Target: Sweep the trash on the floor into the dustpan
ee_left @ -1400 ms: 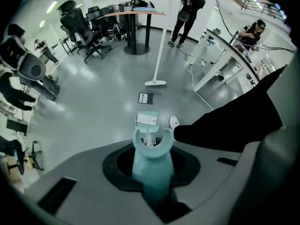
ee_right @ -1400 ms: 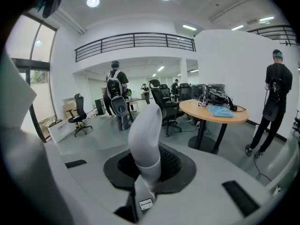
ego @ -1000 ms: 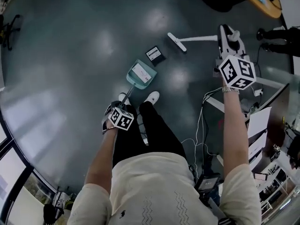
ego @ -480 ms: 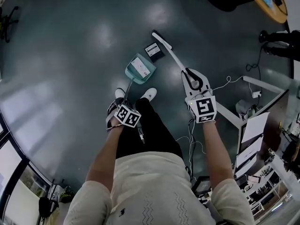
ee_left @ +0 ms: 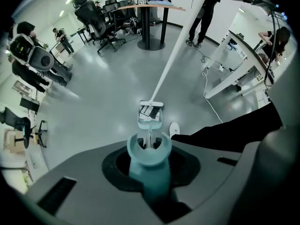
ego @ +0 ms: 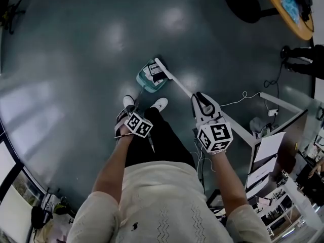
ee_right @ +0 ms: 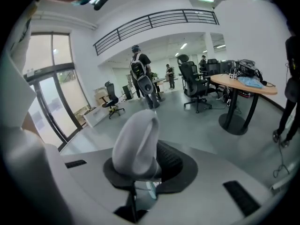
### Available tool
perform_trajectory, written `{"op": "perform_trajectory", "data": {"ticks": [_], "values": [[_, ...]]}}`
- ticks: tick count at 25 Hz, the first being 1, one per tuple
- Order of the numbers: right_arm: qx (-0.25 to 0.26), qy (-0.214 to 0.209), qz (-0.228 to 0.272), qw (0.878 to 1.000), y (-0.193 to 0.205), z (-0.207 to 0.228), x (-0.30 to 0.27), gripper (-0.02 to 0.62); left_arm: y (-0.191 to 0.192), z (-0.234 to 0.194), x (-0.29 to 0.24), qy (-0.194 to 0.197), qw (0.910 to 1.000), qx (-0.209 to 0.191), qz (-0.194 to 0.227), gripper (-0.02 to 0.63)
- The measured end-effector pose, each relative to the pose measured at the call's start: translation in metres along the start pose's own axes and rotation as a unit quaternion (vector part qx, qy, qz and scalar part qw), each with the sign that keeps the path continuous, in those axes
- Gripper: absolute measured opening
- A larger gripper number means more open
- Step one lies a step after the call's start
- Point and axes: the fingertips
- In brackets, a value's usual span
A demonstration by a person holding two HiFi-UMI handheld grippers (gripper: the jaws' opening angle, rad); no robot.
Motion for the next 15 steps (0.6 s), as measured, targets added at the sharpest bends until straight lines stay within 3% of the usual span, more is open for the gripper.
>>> {"op": "perform_trajectory", "data": {"ticks": [4, 9, 15], "values": [[0.000, -0.021, -0.008, 1.000, -0.002, -0.016, 0.001, 0.064, 0.000, -0.003, -0.001, -0.002, 1.0000, -0.005, 0.002, 0.091], [0.000, -0.002, 0.002, 1.000, -0.018, -0.019, 0.011, 0.064, 0.002, -0.011, 0.000, 0.000, 0.9999, -0.013, 0.008, 0.091], [-0.091, 0.046, 0.024, 0.995, -0.030, 0.012, 0.013, 0.064, 0.011, -0.034, 0.004, 0.012, 0.9993, -0.034, 0.011, 0.091]]}}
Point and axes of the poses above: the fingertips, and each gripper's own axes: x backward along the fingers, z to its right, y out of its underside, and after that the axes turned 6 degrees about -x, right-handed
